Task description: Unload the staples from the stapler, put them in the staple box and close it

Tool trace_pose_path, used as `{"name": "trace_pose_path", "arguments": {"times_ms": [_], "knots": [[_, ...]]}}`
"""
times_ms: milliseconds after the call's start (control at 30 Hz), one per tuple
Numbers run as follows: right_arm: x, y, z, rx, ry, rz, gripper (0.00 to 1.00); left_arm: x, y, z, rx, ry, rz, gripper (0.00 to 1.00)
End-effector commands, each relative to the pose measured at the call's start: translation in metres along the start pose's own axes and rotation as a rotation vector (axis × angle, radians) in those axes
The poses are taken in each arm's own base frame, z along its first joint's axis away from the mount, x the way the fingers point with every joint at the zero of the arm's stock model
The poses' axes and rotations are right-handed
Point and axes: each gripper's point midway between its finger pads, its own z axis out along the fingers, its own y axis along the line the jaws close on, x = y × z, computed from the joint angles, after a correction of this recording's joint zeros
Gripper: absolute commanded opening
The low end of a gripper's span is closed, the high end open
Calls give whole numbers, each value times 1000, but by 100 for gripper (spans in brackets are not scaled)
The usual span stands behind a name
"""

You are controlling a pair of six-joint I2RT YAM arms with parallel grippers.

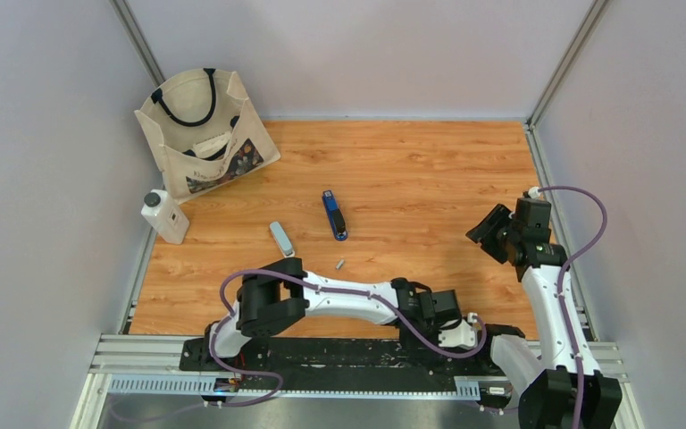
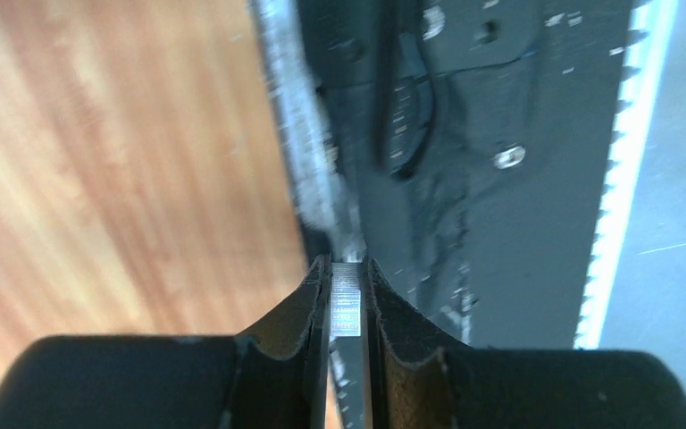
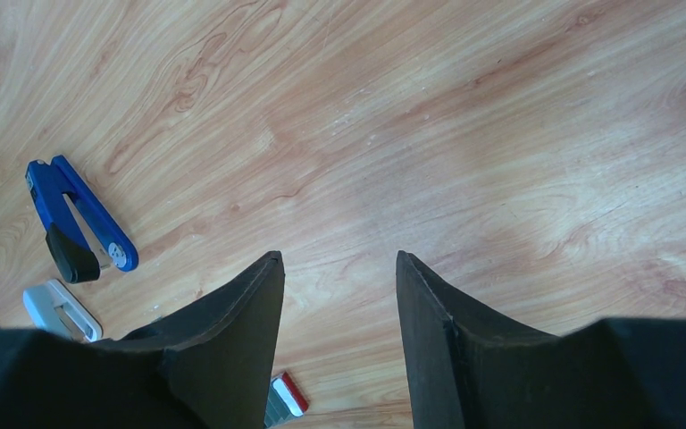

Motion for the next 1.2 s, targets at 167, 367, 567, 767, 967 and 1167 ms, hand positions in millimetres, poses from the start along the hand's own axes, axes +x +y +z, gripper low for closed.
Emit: {"name": "trace_pose_path", "arguments": {"times_ms": [167,367,567,767,967,1167], "knots": [[-11,8,-8,-31,-46,0,53,1,70,-84,-201,-56,5,12],[-9,7,-3,-34,-46,12,53,34,133,-100,-316,-20,-101,12],[-8,5,4,-33,-38,20,53,57,193,-99,-361,-28,-356,12],[-8,5,4,-32,-40,19,53,73,223,-78,-344,-25,-581,12],[-9,5,4,-29,-40,10,53,79,221,-50,-296,-12,-736,12],[-11,7,5,-35,-42,6,55,78,215,-46,-269,-25,-794,27]]}}
